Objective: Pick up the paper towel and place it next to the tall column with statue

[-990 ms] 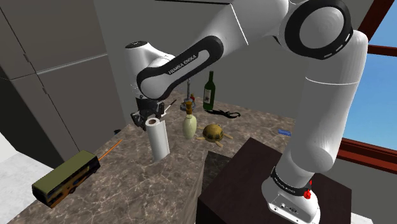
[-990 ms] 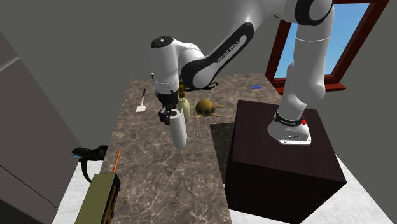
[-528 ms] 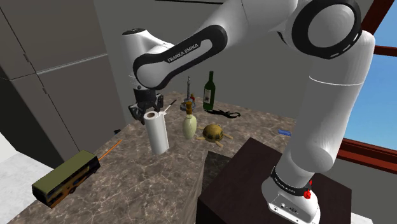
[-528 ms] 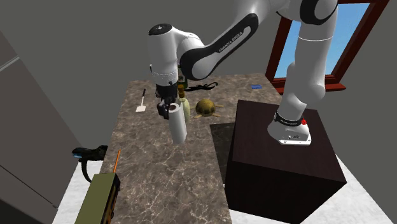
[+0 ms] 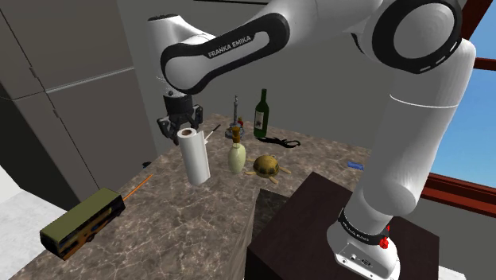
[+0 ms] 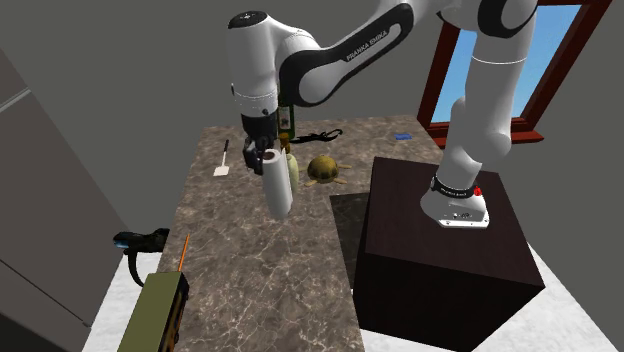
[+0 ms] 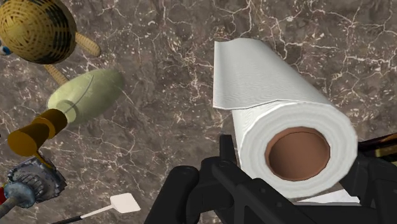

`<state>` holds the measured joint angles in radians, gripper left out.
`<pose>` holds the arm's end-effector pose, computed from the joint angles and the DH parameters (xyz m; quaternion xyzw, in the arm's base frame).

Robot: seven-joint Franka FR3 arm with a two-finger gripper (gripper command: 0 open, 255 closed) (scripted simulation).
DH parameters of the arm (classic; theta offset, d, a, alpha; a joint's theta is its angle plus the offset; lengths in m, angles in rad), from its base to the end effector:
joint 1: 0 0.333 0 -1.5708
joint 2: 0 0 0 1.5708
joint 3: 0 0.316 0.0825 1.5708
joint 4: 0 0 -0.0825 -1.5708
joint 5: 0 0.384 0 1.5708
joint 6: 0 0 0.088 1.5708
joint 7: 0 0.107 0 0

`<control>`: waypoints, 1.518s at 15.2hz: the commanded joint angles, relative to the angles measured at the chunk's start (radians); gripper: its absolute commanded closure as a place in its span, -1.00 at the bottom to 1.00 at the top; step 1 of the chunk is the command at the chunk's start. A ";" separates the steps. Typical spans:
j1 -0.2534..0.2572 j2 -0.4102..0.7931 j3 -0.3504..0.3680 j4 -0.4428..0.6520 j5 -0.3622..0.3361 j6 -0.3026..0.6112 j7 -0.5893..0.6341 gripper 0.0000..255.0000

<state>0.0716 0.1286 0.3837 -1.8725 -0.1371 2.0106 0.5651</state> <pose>0.5402 0.2473 0.4499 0.9988 -0.0279 0.0274 0.0285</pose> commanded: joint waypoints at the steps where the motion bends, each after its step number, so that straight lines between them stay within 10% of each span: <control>1: -0.001 -0.008 0.000 0.017 0.005 -0.024 -0.005 1.00; 23: 0.004 -0.024 0.006 0.294 0.020 -0.315 -0.032 1.00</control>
<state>0.0759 0.1009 0.3902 -1.6007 -0.1158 1.7147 0.5352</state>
